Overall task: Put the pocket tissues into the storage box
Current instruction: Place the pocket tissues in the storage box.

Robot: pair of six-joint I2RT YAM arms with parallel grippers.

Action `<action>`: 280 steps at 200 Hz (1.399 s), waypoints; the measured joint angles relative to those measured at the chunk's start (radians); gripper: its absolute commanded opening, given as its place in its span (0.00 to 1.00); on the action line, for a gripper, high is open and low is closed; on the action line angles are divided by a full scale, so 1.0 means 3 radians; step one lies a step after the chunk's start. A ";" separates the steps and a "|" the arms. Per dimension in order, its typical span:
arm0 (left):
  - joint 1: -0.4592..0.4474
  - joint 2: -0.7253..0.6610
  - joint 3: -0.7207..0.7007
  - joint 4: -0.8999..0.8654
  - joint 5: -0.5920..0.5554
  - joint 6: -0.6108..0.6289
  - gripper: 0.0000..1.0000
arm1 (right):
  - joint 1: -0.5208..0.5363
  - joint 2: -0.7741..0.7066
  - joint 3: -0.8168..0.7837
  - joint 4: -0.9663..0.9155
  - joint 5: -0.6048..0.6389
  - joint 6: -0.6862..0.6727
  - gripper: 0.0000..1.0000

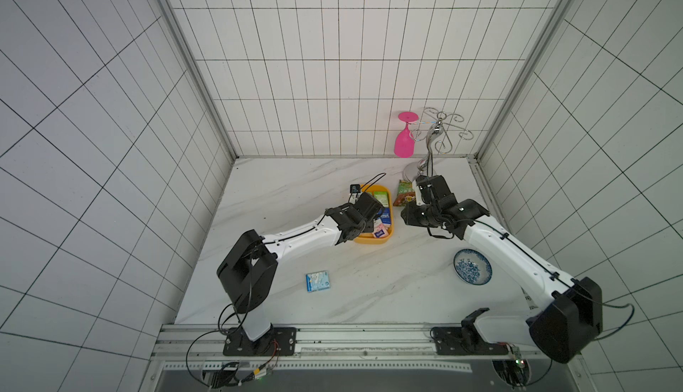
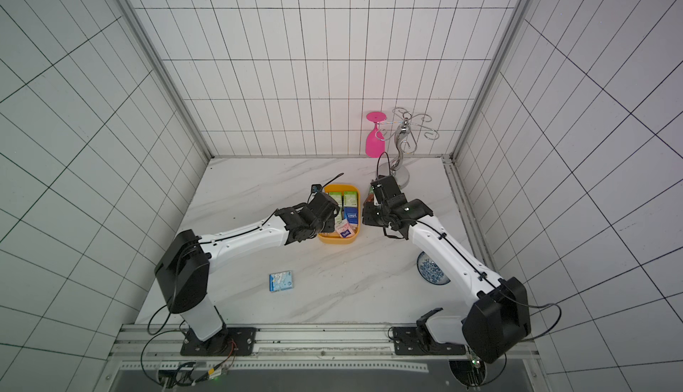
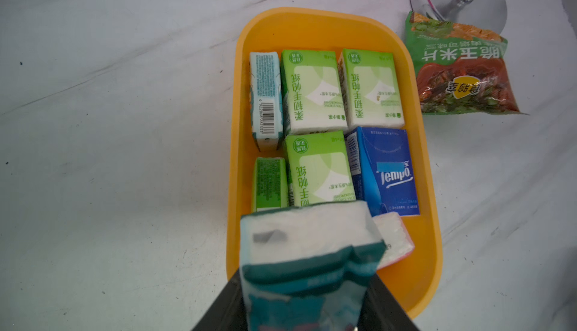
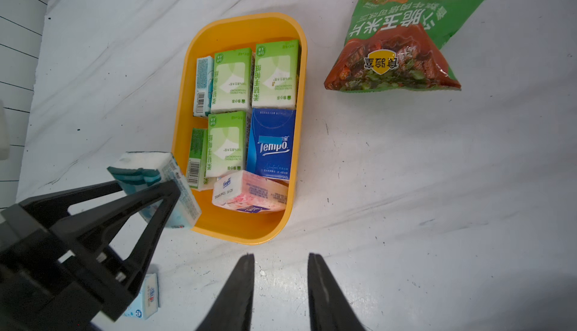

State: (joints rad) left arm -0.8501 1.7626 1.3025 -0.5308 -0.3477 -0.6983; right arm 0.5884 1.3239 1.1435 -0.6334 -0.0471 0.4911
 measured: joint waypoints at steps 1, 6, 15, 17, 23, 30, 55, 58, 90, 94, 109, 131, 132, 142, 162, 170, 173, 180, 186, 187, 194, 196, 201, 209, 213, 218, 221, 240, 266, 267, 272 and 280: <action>0.0000 0.0006 0.0004 0.0000 -0.0001 0.0000 0.50 | 0.0000 -0.0001 0.0000 0.0000 0.0000 0.0001 0.33; 0.0000 0.0041 0.0028 0.0003 -0.0006 0.0006 0.51 | 0.0000 -0.0004 0.0000 0.0000 0.0000 0.0001 0.33; 0.0000 0.0103 0.0066 0.0001 -0.0023 0.0015 0.50 | -0.0001 -0.0014 0.0000 0.0000 0.0001 0.0001 0.33; 0.0000 0.0113 0.0075 0.0000 -0.0029 0.0019 0.50 | -0.0001 -0.0014 0.0000 0.0000 0.0001 0.0001 0.33; -0.0003 0.0144 0.0095 0.0001 -0.0045 0.0025 0.50 | -0.0001 -0.0022 0.0000 -0.0001 0.0001 0.0001 0.33; -0.0009 0.0177 0.0118 0.0001 -0.0064 0.0033 0.51 | -0.0001 -0.0031 0.0000 0.0000 0.0000 0.0003 0.33; -0.0045 0.0277 0.0158 -0.0003 -0.0125 0.0038 0.51 | -0.0001 -0.0045 0.0000 0.0000 0.0001 0.0005 0.33; -0.0048 0.0285 0.0160 -0.0003 -0.0128 0.0038 0.51 | -0.0001 -0.0045 0.0000 0.0000 0.0001 0.0006 0.33; -0.0089 0.0308 0.0168 0.0004 -0.0159 0.0036 0.52 | -0.0001 -0.0045 0.0000 -0.0001 0.0000 0.0009 0.33; -0.0093 0.0308 0.0169 0.0008 -0.0159 0.0034 0.52 | -0.0001 -0.0045 0.0000 -0.0001 0.0000 0.0009 0.33; -0.0117 0.0308 0.0169 0.0038 -0.0174 0.0034 0.53 | -0.0001 -0.0043 0.0000 0.0000 -0.0004 0.0010 0.33; -0.0156 0.0308 0.0156 0.0142 -0.0200 0.0034 0.53 | -0.0001 -0.0043 0.0000 -0.0001 -0.0027 0.0019 0.33; -0.0158 0.0308 0.0155 0.0145 -0.0201 0.0036 0.53 | -0.0001 -0.0043 0.0000 0.0000 -0.0028 0.0020 0.33; -0.0168 0.0308 0.0126 0.0206 -0.0212 0.0034 0.54 | -0.0001 -0.0043 0.0000 -0.0001 -0.0039 0.0024 0.33; -0.0173 0.0308 0.0033 0.0291 -0.0212 0.0037 0.61 | -0.0001 -0.0043 0.0000 -0.0001 -0.0047 0.0032 0.33; -0.0174 0.0308 0.0000 0.0304 -0.0211 0.0019 0.68 | -0.0001 -0.0043 0.0000 -0.0003 -0.0051 0.0033 0.33; -0.0174 0.0308 -0.0009 0.0305 -0.0214 0.0028 0.72 | -0.0001 -0.0043 0.0000 -0.0004 -0.0051 0.0033 0.33; -0.0174 0.0308 -0.0025 0.0310 -0.0217 0.0028 0.80 | -0.0001 -0.0043 0.0001 -0.0004 -0.0055 0.0033 0.33; -0.0174 0.0308 -0.0032 0.0318 -0.0224 0.0001 0.83 | -0.0001 -0.0043 0.0000 -0.0004 -0.0061 0.0033 0.33; -0.0174 0.0308 -0.0034 0.0314 -0.0226 0.0024 0.84 | -0.0001 -0.0043 0.0000 -0.0004 -0.0062 0.0033 0.33; -0.0174 0.0308 -0.0037 0.0323 -0.0238 0.0020 0.87 | -0.0001 -0.0043 0.0001 -0.0004 -0.0070 0.0033 0.33; -0.0174 0.0308 -0.0037 0.0327 -0.0238 0.0014 0.88 | -0.0001 -0.0043 0.0001 -0.0005 -0.0072 0.0032 0.33; -0.0174 0.0306 -0.0037 0.0333 -0.0251 0.0019 0.93 | -0.0001 -0.0043 0.0001 -0.0005 -0.0081 0.0032 0.33; -0.0174 0.0304 -0.0037 0.0340 -0.0262 0.0022 0.94 | -0.0001 -0.0041 0.0001 -0.0005 -0.0100 0.0031 0.33; -0.0174 0.0299 -0.0037 0.0340 -0.0271 0.0001 0.97 | -0.0001 -0.0039 0.0001 -0.0005 -0.0111 0.0029 0.33; -0.0174 0.0292 -0.0037 0.0334 -0.0277 0.0000 0.98 | -0.0001 -0.0037 0.0001 -0.0005 -0.0127 0.0028 0.33; -0.0174 0.0284 -0.0037 0.0329 -0.0287 0.0008 0.98 | -0.0001 -0.0037 0.0001 -0.0006 -0.0135 0.0024 0.33; -0.0174 0.0191 -0.0037 0.0252 -0.0320 -0.0003 0.98 | 0.0000 -0.0034 0.0001 -0.0017 -0.0173 -0.0008 0.34; -0.0173 -0.0107 -0.0036 0.0046 -0.0450 -0.0085 0.98 | 0.0015 -0.0011 0.0001 -0.0020 -0.0298 -0.0076 0.33; -0.0172 -0.0131 -0.0036 0.0034 -0.0465 -0.0094 0.98 | 0.0018 -0.0009 0.0001 -0.0020 -0.0305 -0.0080 0.33; -0.0168 -0.0207 -0.0036 -0.0006 -0.0506 -0.0122 0.98 | 0.0028 0.0001 0.0003 -0.0019 -0.0341 -0.0095 0.33; -0.0155 -0.0342 -0.0037 -0.0056 -0.0571 -0.0159 0.98 | 0.0050 0.0025 0.0003 -0.0013 -0.0416 -0.0127 0.31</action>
State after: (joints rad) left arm -0.8967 1.6600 1.2915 -0.5476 -0.5190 -0.7460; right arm 0.6033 1.3315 1.1442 -0.6373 -0.1719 0.4530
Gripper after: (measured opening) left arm 0.982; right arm 0.328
